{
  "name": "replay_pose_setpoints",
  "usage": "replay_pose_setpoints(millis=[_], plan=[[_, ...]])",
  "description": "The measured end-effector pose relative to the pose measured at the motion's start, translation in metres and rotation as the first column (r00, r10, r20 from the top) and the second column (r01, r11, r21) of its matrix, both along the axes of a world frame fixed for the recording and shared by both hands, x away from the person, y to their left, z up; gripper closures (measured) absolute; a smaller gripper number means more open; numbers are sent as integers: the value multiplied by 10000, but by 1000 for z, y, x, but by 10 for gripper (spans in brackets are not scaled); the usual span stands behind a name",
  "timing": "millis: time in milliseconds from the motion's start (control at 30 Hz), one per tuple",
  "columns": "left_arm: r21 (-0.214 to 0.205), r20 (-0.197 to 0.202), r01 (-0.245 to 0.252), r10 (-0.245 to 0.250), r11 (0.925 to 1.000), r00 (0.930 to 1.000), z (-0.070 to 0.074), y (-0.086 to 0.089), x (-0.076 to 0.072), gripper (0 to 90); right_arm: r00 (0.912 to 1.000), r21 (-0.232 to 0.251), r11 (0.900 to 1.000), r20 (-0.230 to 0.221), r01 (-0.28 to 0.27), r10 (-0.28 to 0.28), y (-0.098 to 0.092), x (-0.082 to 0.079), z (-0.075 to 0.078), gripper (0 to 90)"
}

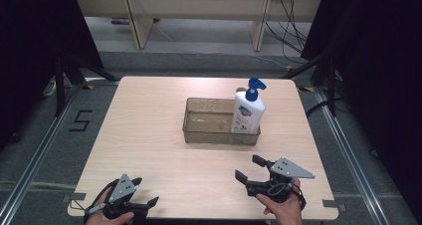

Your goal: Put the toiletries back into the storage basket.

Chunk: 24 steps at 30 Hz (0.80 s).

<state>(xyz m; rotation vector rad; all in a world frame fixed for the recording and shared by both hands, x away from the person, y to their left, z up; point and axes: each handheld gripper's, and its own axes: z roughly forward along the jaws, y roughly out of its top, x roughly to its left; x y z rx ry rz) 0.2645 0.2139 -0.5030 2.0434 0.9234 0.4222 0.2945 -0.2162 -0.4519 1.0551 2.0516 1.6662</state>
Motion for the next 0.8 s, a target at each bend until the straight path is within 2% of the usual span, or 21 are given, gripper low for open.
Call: replay_pose_setpoints(millis=[33,67,100,133,167,200,333,367,433,500,567,600,633,733,800], plan=[[-30,-5,-4,4,10000,10000,0,0,0,148,9999,148,9999,-101,6,-5,1,-1,-1,167],[-30,-5,-4,4,10000,10000,0,0,0,148,10000,-38,10000,57,46,-46,-1,-1,-1,166],[-44,-6,-9,9,10000,10000,0,0,0,148,9998,115,9999,-183,32,-30,0,-3,-1,165],[-44,-6,-9,9,10000,10000,0,0,0,148,9998,115,9999,-183,32,-30,0,-3,-1,165],[-46,-4,-14,14,10000,10000,0,0,0,148,9999,-164,9999,-107,-24,22,-2,-4,-3,163],[-46,-4,-14,14,10000,10000,0,0,0,148,9999,-164,9999,-107,-24,22,-2,-4,-3,163],[-43,-4,-19,19,10000,10000,0,0,0,148,9997,36,10000,-254,-6,7,-2,-7,-7,161],[-44,-1,-19,19,10000,10000,0,0,0,148,9999,-173,9998,-132,-97,95,-4,-8,-8,161],[21,14,-7,7,10000,10000,0,0,0,148,9999,-286,9996,-106,-43,40,-5,-8,-8,160],[13,20,-9,9,10000,10000,0,0,0,148,9999,-215,9998,-132,-26,23,-5,-10,-10,159],[24,30,-12,12,10000,10000,0,0,0,148,10000,-554,9985,-95,-22,17,-7,-13,-10,156],[23,32,-13,13,10000,10000,0,0,0,148,9996,-475,9989,-270,-6,-7,-7,-14,-11,155],[33,36,-8,8,10000,10000,0,0,0,148,10000,-458,9990,-92,3,-7,-7,-14,-12,155],[18,35,-19,19,10000,10000,0,0,0,148,9995,-387,9993,-316,13,-25,-8,-17,-14,154],[21,35,-7,7,10000,10000,0,0,0,148,9997,-430,9991,-244,-36,26,-8,-18,-15,154]])
